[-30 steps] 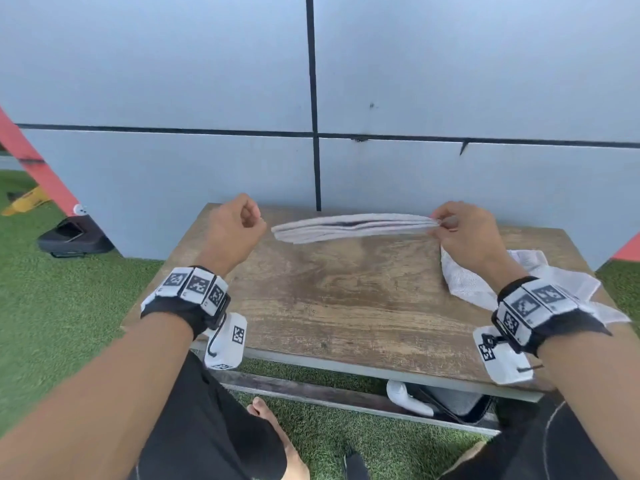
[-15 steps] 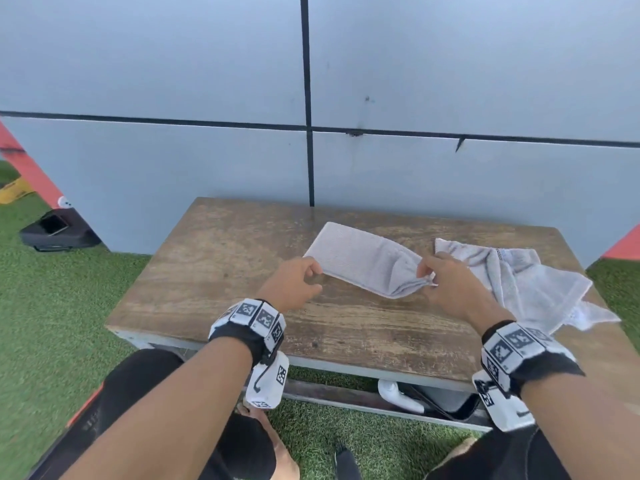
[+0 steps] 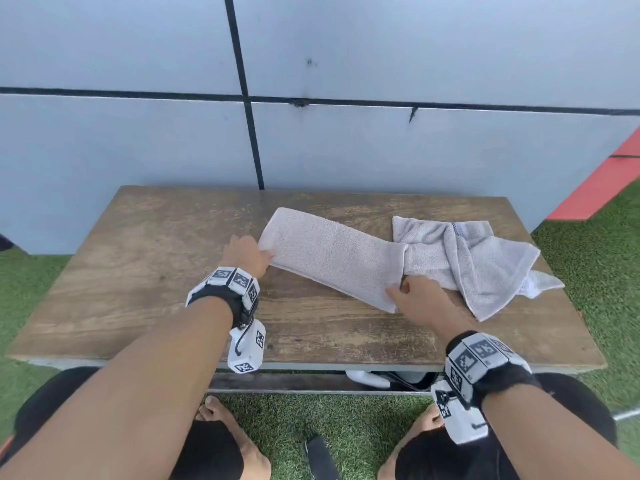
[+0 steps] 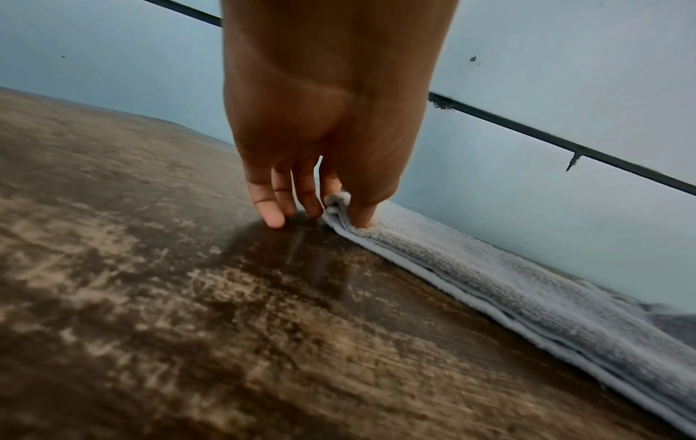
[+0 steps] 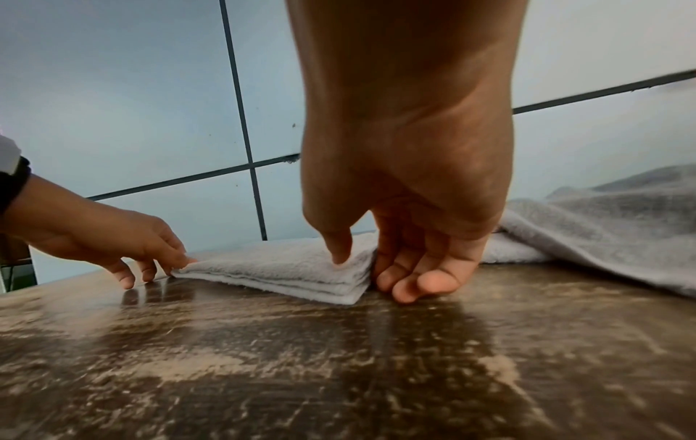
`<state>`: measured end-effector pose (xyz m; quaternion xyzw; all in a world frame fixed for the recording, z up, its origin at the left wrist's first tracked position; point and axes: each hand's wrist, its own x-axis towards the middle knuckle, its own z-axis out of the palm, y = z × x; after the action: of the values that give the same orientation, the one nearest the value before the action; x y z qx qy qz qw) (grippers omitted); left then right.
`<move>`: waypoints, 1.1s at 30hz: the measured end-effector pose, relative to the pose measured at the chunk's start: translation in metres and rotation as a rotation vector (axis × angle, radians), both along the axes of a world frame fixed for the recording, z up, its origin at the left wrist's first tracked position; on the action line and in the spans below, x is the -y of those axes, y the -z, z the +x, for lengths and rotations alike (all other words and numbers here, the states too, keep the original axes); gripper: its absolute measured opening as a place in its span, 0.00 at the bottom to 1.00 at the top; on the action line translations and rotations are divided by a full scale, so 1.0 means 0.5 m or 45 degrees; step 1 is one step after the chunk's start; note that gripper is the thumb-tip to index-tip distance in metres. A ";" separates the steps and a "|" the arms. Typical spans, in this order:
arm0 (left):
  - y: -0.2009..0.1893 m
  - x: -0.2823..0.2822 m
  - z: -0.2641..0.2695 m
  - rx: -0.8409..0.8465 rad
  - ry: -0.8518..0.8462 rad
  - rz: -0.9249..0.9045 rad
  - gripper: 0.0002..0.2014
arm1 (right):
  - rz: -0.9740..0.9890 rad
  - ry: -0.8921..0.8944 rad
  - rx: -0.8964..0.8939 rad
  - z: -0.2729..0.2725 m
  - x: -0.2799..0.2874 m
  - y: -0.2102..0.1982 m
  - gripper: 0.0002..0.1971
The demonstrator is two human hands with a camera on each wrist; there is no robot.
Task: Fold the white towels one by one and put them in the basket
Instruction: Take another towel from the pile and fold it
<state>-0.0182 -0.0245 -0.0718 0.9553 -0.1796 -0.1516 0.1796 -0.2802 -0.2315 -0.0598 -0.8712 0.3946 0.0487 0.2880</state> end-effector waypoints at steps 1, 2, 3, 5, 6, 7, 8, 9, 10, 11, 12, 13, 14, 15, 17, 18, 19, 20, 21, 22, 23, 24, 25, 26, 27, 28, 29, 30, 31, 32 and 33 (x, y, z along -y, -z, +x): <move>0.004 -0.004 0.002 -0.012 0.001 0.001 0.20 | -0.025 0.000 -0.016 0.009 0.002 0.012 0.19; 0.001 -0.010 -0.003 -0.027 -0.012 -0.020 0.19 | -0.060 -0.004 -0.041 0.012 0.002 0.015 0.19; 0.003 -0.019 -0.003 -0.043 -0.042 -0.036 0.19 | -0.086 -0.008 -0.057 0.017 0.001 0.018 0.19; -0.002 -0.049 -0.002 -0.093 -0.104 -0.040 0.18 | -0.107 -0.022 -0.046 0.029 -0.003 0.019 0.19; -0.004 -0.068 -0.001 -0.133 -0.126 -0.021 0.17 | -0.107 -0.031 -0.036 0.036 -0.006 0.016 0.20; -0.006 -0.092 0.002 -0.175 -0.141 -0.001 0.16 | -0.099 -0.038 -0.028 0.044 -0.009 0.016 0.20; -0.011 -0.117 0.004 -0.239 -0.164 0.031 0.15 | -0.087 -0.045 -0.020 0.053 -0.013 0.015 0.20; -0.016 -0.142 0.006 -0.300 -0.182 0.055 0.15 | -0.074 -0.059 -0.014 0.061 -0.019 0.015 0.20; -0.017 -0.166 0.007 -0.365 -0.208 0.075 0.16 | -0.067 -0.076 -0.011 0.068 -0.025 0.015 0.19; -0.021 -0.189 0.005 -0.427 -0.229 0.091 0.18 | -0.076 -0.088 0.000 0.074 -0.034 0.014 0.17; -0.023 -0.208 0.004 -0.473 -0.252 0.105 0.20 | -0.101 -0.093 0.029 0.078 -0.046 0.012 0.14; -0.027 -0.225 0.000 -0.491 -0.257 0.106 0.19 | -0.142 -0.092 0.081 0.080 -0.058 0.011 0.13; -0.030 -0.239 -0.005 -0.506 -0.266 0.100 0.16 | -0.185 -0.089 0.138 0.081 -0.071 0.008 0.12; -0.032 -0.251 -0.010 -0.526 -0.277 0.077 0.14 | -0.213 -0.082 0.173 0.082 -0.084 0.006 0.13; -0.029 -0.269 -0.016 -0.545 -0.317 0.036 0.16 | -0.242 -0.076 0.133 0.084 -0.108 0.005 0.19; -0.027 -0.276 -0.021 -0.529 -0.331 0.020 0.16 | -0.257 -0.073 0.065 0.084 -0.118 0.005 0.23; -0.027 -0.281 -0.027 -0.504 -0.335 0.000 0.16 | -0.268 -0.062 -0.002 0.084 -0.125 0.005 0.26; -0.026 -0.285 -0.033 -0.473 -0.340 -0.018 0.16 | -0.269 -0.050 -0.048 0.083 -0.130 0.006 0.27; -0.027 -0.287 -0.038 -0.440 -0.350 -0.038 0.15 | -0.263 -0.037 -0.064 0.082 -0.133 0.004 0.27; -0.028 -0.289 -0.044 -0.404 -0.361 -0.056 0.13 | -0.252 -0.029 -0.068 0.080 -0.133 0.002 0.26; -0.030 -0.289 -0.049 -0.371 -0.372 -0.075 0.13 | -0.247 -0.025 -0.072 0.079 -0.132 -0.001 0.24; -0.031 -0.291 -0.052 -0.345 -0.391 -0.096 0.12 | -0.236 -0.027 -0.080 0.076 -0.131 -0.004 0.23; -0.029 -0.292 -0.053 -0.333 -0.418 -0.122 0.12 | -0.211 -0.032 -0.080 0.075 -0.126 -0.002 0.22; -0.028 -0.293 -0.055 -0.331 -0.443 -0.156 0.12 | -0.176 -0.037 -0.070 0.074 -0.121 -0.002 0.22; -0.027 -0.294 -0.057 -0.327 -0.460 -0.194 0.12 | -0.135 -0.042 -0.052 0.074 -0.115 0.000 0.22; -0.026 -0.295 -0.059 -0.324 -0.466 -0.225 0.12 | -0.101 -0.034 -0.025 0.074 -0.109 -0.002 0.23; -0.027 -0.296 -0.060 -0.325 -0.467 -0.243 0.12 | -0.083 -0.020 0.007 0.074 -0.104 -0.007 0.24; -0.028 -0.296 -0.061 -0.326 -0.467 -0.253 0.12 | -0.080 -0.006 0.026 0.074 -0.099 -0.013 0.24; -0.029 -0.297 -0.060 -0.323 -0.465 -0.250 0.12 | -0.081 -0.001 0.034 0.075 -0.094 -0.020 0.24; -0.031 -0.298 -0.060 -0.319 -0.462 -0.241 0.11 | -0.070 -0.006 0.031 0.076 -0.090 -0.024 0.25; -0.031 -0.298 -0.059 -0.323 -0.459 -0.233 0.11 | -0.057 -0.022 0.033 0.077 -0.086 -0.026 0.25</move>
<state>-0.0478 0.1247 -0.0564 0.9248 0.0047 -0.2191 0.3109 -0.2417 -0.1886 -0.0469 -0.8814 0.3843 0.0308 0.2730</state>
